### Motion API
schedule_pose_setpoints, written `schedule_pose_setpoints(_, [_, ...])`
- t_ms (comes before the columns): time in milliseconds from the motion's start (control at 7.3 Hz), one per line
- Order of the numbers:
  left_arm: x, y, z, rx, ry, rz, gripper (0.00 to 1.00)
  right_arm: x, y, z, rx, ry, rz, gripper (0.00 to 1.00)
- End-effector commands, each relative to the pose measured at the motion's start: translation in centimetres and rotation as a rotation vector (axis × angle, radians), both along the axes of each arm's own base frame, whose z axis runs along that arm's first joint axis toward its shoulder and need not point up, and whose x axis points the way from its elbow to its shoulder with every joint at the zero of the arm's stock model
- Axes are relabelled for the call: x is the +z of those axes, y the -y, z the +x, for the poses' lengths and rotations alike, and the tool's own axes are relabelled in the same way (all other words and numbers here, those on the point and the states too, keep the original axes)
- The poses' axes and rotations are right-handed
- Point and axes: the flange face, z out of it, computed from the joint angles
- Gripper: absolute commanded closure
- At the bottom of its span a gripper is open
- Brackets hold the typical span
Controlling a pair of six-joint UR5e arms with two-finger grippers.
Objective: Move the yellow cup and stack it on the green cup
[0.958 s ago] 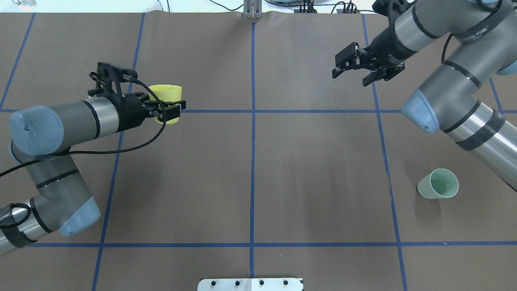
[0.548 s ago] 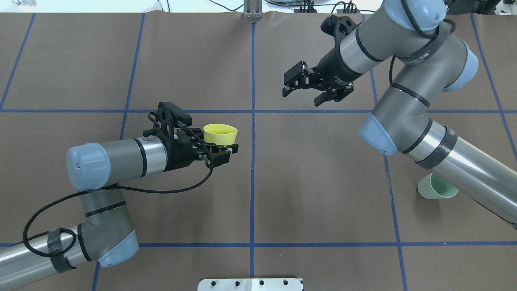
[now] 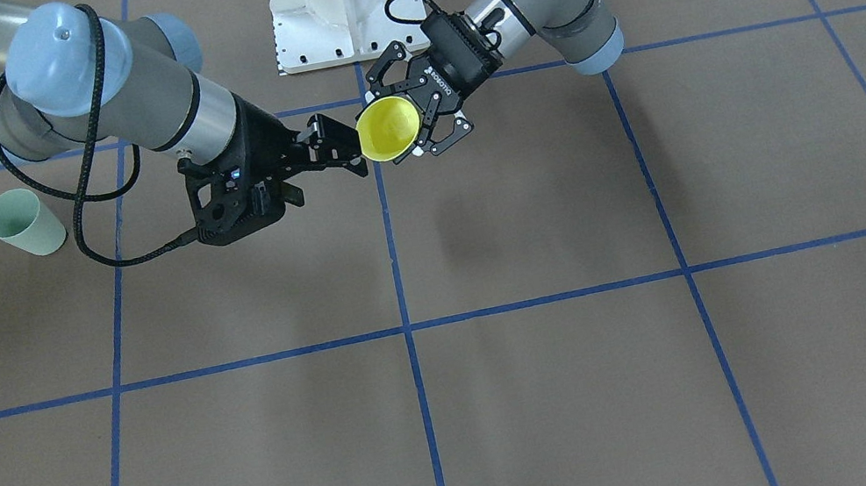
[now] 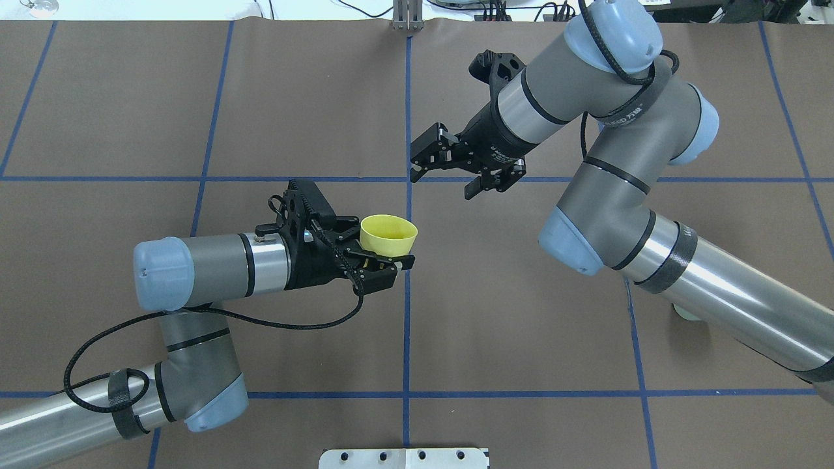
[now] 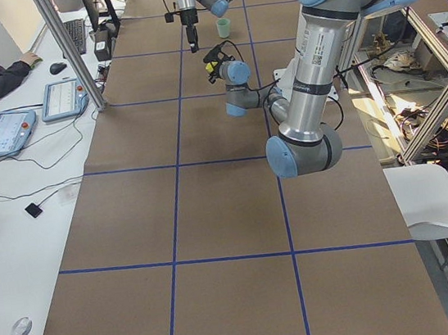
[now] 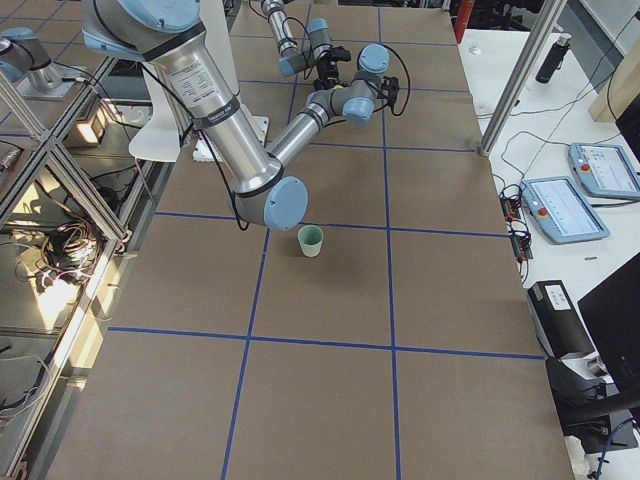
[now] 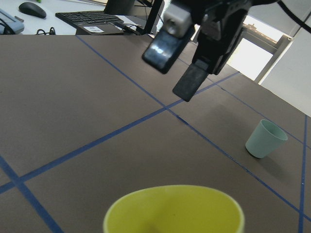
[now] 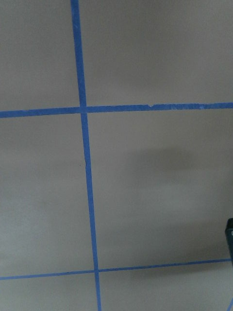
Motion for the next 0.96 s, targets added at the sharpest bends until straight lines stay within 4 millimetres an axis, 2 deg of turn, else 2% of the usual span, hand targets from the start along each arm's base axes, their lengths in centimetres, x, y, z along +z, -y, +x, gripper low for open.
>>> schedule_pose_setpoints(0, [-1.2,0.1,0.4,0.002,-0.015,0.017,1.0,0.0,-1.4,-1.5,-0.041,0.0,-0.013,0.04])
schedule_pose_setpoints(548, [-0.9,0.4,0.5,-0.002,-0.009,0.012,1.0,0.2,-2.6,-1.2,-0.148,0.025,-0.054,0.09])
schedule_pose_setpoints(685, [-1.0,0.4,0.5,-0.002,-0.012,0.013,1.0,0.3,-2.5,-1.3,-0.151,0.023,-0.058,0.12])
schedule_pose_setpoints(821, [-1.0,0.4,0.4,-0.002,-0.013,0.014,1.0,0.4,-2.6,-1.3,-0.152,0.021,-0.061,0.2])
